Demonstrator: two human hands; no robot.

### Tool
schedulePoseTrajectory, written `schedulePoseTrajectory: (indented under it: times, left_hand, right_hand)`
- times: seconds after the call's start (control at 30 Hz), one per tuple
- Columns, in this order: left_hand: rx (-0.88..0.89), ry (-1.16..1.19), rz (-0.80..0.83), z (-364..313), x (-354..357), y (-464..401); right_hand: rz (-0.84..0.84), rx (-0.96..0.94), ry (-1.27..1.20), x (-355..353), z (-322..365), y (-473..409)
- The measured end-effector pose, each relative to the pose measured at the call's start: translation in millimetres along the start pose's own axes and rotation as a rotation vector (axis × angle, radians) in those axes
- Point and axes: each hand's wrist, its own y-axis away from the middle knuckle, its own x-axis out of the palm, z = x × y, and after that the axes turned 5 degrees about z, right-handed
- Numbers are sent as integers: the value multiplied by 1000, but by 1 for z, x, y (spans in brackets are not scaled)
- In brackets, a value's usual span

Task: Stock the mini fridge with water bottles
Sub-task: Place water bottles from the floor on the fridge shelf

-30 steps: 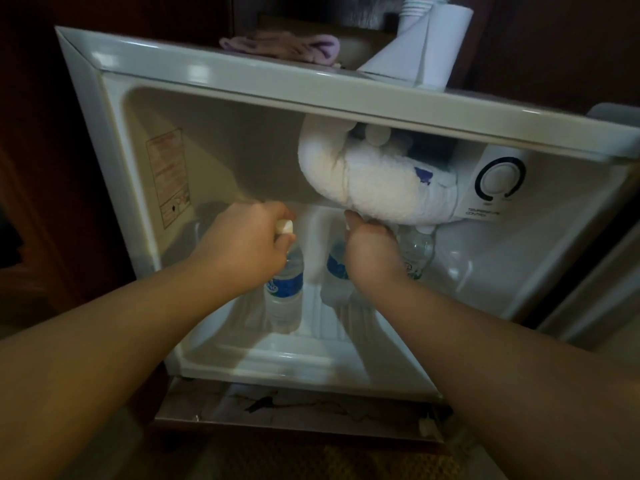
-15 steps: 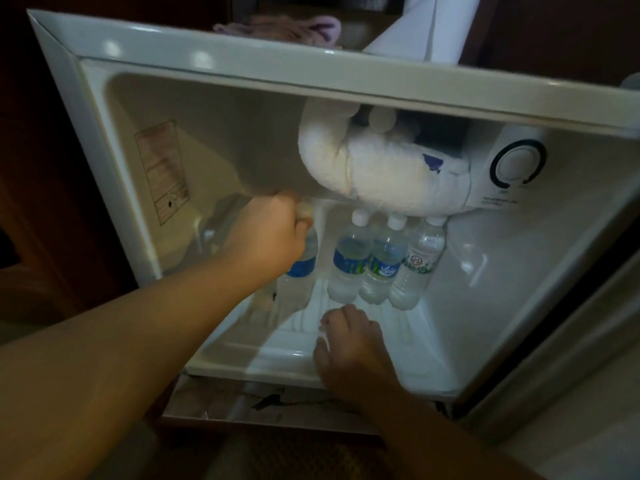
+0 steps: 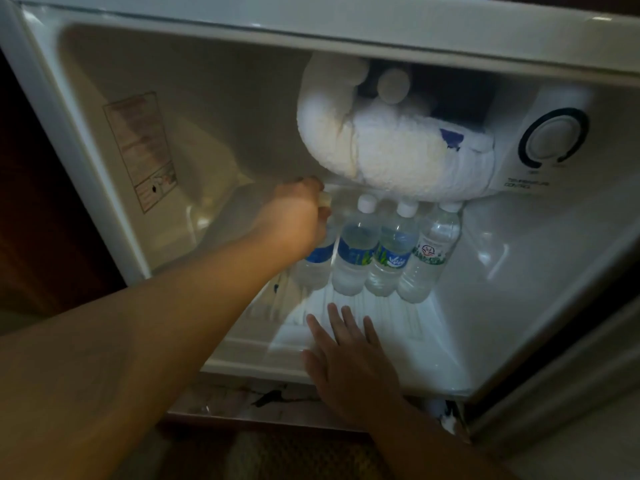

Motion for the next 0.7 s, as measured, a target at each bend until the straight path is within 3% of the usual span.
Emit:
schedulePoseTrajectory:
  times: [0.23, 0.7]
  left_hand:
    - [-45, -40, 1, -10, -2, -4]
    - [84, -166, 55, 4, -13, 12]
  right_hand:
    - [5, -4, 7, 1, 0, 0]
    - [-13, -7, 42, -1, 0, 2]
